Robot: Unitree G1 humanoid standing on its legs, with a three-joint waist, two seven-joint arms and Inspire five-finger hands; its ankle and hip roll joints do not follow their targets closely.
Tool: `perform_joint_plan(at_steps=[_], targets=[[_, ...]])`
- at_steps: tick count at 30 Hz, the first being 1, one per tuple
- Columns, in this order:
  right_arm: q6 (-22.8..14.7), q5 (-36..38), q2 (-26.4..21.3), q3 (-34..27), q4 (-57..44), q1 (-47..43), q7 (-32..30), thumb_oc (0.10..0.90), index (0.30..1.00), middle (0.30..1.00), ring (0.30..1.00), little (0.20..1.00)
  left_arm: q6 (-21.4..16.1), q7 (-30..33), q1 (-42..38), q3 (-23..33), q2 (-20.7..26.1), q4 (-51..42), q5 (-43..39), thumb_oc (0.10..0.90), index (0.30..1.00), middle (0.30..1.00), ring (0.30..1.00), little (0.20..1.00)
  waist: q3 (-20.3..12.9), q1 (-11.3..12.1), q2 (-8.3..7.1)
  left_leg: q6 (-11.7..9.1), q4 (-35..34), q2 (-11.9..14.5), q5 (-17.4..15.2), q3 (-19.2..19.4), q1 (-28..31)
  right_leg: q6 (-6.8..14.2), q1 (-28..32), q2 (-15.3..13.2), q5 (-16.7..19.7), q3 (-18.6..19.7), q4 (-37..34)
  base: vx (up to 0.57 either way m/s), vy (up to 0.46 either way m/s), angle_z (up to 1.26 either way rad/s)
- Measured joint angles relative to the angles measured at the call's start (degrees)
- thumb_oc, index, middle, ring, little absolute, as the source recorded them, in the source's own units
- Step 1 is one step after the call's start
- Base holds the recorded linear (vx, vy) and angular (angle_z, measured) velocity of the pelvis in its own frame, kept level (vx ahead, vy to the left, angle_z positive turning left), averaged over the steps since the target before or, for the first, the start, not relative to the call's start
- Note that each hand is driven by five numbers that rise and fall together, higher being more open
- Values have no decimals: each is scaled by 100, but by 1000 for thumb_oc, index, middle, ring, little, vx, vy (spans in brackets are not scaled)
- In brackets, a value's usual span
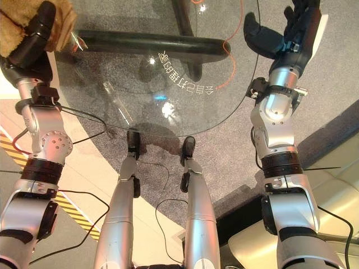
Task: Wipe the table with a cloth and put it in the basket.
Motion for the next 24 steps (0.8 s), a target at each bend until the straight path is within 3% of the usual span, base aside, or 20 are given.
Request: perform_joint_plan(at_steps=[17, 24], targets=[[-252, 785, -35, 6, 1268, 103, 231, 800, 900, 900, 900, 900, -153, -31, -157, 64, 354, 763, -1296, 100, 300, 300, 300, 200, 1, 40, 1, -10, -56, 8, 7, 11, -25, 1, -56, 4, -3, 2, -9, 2, 1, 0], [-251, 1079, -38, 13, 1512, 178, 418, 800, 900, 900, 900, 900, -194, 94, -226, 96, 396, 1016, -1321, 100, 300, 300, 300, 200, 1, 39, 1, -11, -50, 11, 8, 6, -135, -2, -162, 7, -3, -3, -7, 0, 0, 0]])
